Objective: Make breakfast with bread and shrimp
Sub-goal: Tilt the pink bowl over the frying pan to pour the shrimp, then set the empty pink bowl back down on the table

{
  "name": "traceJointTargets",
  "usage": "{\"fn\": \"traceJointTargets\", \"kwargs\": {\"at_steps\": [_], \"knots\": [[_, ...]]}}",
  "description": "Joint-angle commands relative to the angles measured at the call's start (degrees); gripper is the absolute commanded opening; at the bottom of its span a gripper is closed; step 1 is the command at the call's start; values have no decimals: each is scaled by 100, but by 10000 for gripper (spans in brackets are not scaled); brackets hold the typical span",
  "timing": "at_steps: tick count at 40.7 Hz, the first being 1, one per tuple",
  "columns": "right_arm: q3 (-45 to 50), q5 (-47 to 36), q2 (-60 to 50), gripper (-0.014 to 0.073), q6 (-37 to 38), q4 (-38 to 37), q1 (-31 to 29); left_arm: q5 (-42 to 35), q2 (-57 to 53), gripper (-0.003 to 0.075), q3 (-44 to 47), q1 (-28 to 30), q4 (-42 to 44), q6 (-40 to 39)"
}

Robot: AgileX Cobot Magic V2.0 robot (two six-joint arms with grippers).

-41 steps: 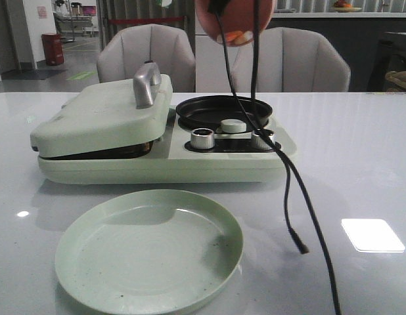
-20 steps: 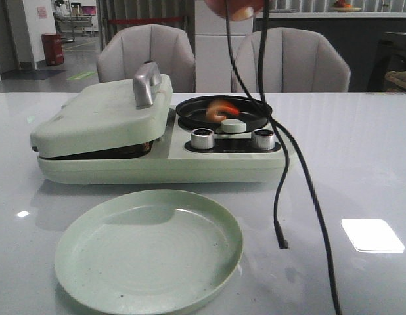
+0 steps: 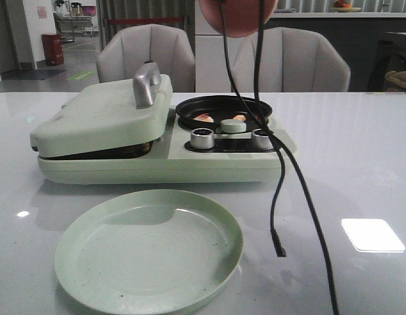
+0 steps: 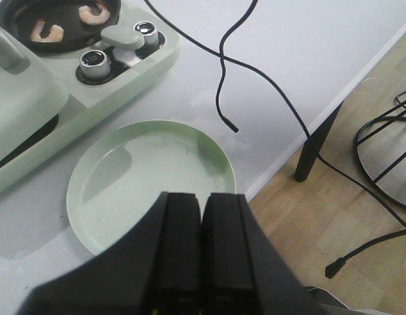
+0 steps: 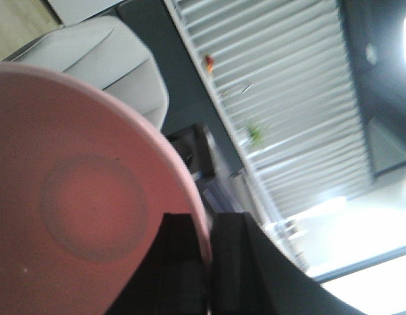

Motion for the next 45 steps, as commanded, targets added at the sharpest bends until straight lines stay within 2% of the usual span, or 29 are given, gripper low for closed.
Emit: {"fn": "traceJointTargets", "kwargs": {"at_steps": [1,4,7,16,24,27,30,33,37,45], "knots": [[-188,244,-921,15,-39,710,-48,-424,-18,101,-166,-35,9,-51],[-99,150,-1398,15,-135,1949,-218,-424,-18,101,-166,-35,9,-51],[213,-79,-1924,15,-212,2831,-454,-424,-18,101,-166,-35,9,-51],[2063,-892,-3350,15,-842,4637,-1626,-424,-18,101,-166,-35,9,-51],[3498,-1076,-4032,15,-2261,6681,-3220,-424,-18,101,-166,-35,9,-51],[3824,-1064,-4016,15,-3086,7816,-3859,-424,-18,101,-166,-35,9,-51],[4184,-1111,-3891,15,-3924,9264,-4491,-424,-18,101,-166,-35,9,-51],[4384,-1111,-3720,15,-4521,10146,-4816,-424,-18,101,-166,-35,9,-51],[4553,-1093,-3379,15,-5047,10814,-4952,-424,-18,101,-166,-35,9,-51],[4572,-1113,-2607,15,-5120,10892,-4910,-424,-18,101,-166,-35,9,-51]]}}
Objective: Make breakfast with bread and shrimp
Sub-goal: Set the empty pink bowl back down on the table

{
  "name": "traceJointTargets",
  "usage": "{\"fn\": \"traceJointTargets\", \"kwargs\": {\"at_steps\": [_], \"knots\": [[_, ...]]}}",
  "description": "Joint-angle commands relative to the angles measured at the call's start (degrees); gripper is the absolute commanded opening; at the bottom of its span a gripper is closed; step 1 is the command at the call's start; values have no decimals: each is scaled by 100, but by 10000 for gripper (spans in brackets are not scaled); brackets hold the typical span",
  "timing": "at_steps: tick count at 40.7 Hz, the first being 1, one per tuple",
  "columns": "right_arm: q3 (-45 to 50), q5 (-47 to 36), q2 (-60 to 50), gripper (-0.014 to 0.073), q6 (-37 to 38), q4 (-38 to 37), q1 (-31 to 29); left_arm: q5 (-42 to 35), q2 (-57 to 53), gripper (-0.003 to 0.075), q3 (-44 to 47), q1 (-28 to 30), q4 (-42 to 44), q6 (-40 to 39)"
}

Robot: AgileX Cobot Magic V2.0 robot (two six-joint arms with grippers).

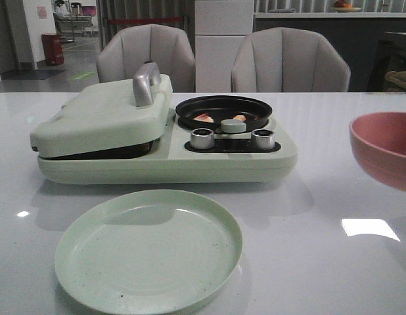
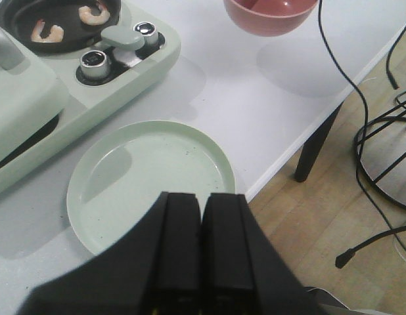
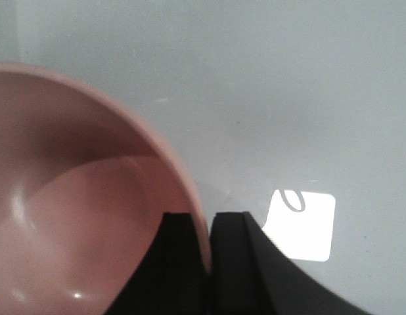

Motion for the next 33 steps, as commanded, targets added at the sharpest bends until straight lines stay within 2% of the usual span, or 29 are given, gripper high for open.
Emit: {"fn": "traceJointTargets", "kwargs": {"at_steps": [1,5,7,10,15,17,23,33], "knots": [[-128,-243,145,15,-130,170,-7,-424,-18,101,-166,-35,9,-51],[-128,-414,409,30,-130,170,-7,-424,-18,101,-166,-35,9,-51],[-128,-504,515,67,-130,170,-7,-424,-18,101,-166,-35,9,-51],[-146,-509,591,172,-130,170,-7,-424,-18,101,-166,-35,9,-51],[-199,-488,590,402,-130,210,-7,-424,-18,101,-166,-35,9,-51],[-225,-470,556,455,-130,244,-1,-424,-18,101,-166,-35,9,-51],[-219,-509,191,466,-155,268,272,-424,-18,101,-166,-35,9,-51],[-189,-490,-970,466,-181,-107,1531,-424,-18,101,-166,-35,9,-51]]}}
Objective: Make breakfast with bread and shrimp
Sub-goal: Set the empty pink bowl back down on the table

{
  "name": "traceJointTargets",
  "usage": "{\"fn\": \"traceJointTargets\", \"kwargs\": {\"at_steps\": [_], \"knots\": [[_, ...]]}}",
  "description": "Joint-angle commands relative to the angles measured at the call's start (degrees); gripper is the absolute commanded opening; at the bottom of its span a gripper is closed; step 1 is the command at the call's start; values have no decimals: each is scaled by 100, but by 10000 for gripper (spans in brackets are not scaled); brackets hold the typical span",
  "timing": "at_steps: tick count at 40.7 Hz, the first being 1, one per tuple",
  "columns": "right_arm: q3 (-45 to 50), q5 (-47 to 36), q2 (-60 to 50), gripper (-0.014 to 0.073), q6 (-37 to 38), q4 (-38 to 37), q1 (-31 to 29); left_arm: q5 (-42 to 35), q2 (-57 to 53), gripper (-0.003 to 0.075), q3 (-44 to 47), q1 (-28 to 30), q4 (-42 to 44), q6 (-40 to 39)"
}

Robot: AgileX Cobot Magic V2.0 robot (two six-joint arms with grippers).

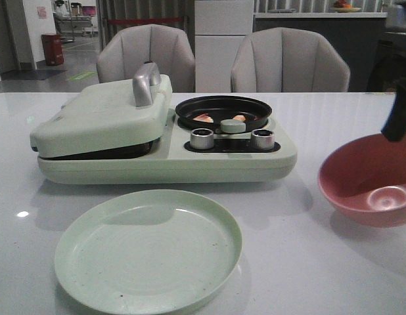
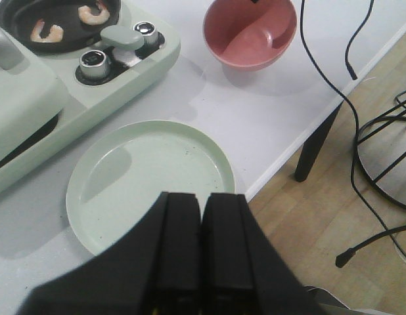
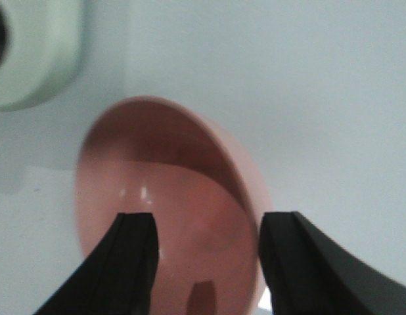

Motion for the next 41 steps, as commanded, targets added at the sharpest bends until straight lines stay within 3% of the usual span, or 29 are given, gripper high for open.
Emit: {"fn": "traceJointTargets", "kwargs": {"at_steps": [1,8,30,41], "knots": [[-137,-80,-761,466,-63,-95,476,-424,-18,101,-166,-35,9,-51],[209,-151,-1798,466,-57,-221,1131,-424,-18,101,-166,-35,9,-51],[1990,-213,-4961,466,128,-488,1142,-424,-18,101,-166,-35,9,-51],[2657,-121,-5857,466,205,-488,1142,-433,-18,101,-166,-35,9,-51]]}}
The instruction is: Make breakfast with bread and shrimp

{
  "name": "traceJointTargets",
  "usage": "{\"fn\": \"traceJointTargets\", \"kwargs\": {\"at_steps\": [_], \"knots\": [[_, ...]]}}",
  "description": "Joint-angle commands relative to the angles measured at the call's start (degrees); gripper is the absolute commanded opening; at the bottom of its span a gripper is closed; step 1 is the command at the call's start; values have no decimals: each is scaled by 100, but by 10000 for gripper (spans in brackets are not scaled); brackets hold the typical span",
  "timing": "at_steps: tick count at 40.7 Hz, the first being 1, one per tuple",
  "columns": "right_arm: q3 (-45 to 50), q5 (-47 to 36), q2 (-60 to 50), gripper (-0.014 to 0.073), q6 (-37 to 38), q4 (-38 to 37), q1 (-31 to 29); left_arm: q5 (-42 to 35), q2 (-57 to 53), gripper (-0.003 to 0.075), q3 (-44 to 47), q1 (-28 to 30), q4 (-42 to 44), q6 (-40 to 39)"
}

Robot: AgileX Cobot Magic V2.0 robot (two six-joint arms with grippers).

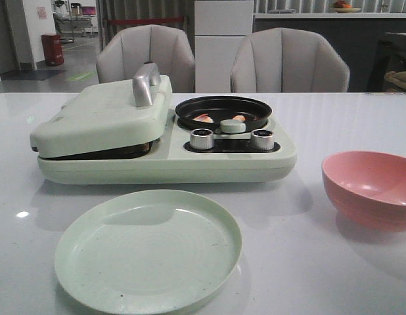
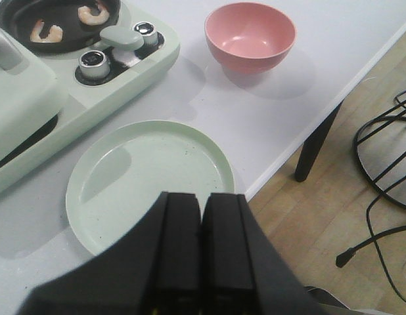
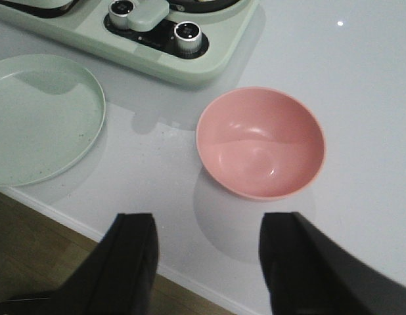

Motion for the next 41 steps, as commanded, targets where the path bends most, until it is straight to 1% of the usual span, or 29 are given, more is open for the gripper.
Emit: {"fn": "traceJointTargets", "kwargs": {"at_steps": [1,4,6,10,12,18,41], "knots": [[57,-338,-207,466,11,-5,-5,-433,-18,101,-166,-35,9,-51],[184,-338,-265,463,62,-5,-5,-433,-18,101,-166,-35,9,-51],[259,-338,-269,432,89,-5,-5,-433,-18,101,-166,-35,9,-51],[366,-338,-269,300,115,44,-5,-433,-18,101,-166,-35,9,-51],[386,-338,-269,209,115,57,-5,-433,-18,101,-166,-35,9,-51],[386,-348,-269,6,115,62,-5,-433,-18,101,-166,-35,9,-51],[386,-319,-269,15,115,62,-5,-438,-45,101,-164,-35,9,-51]]}}
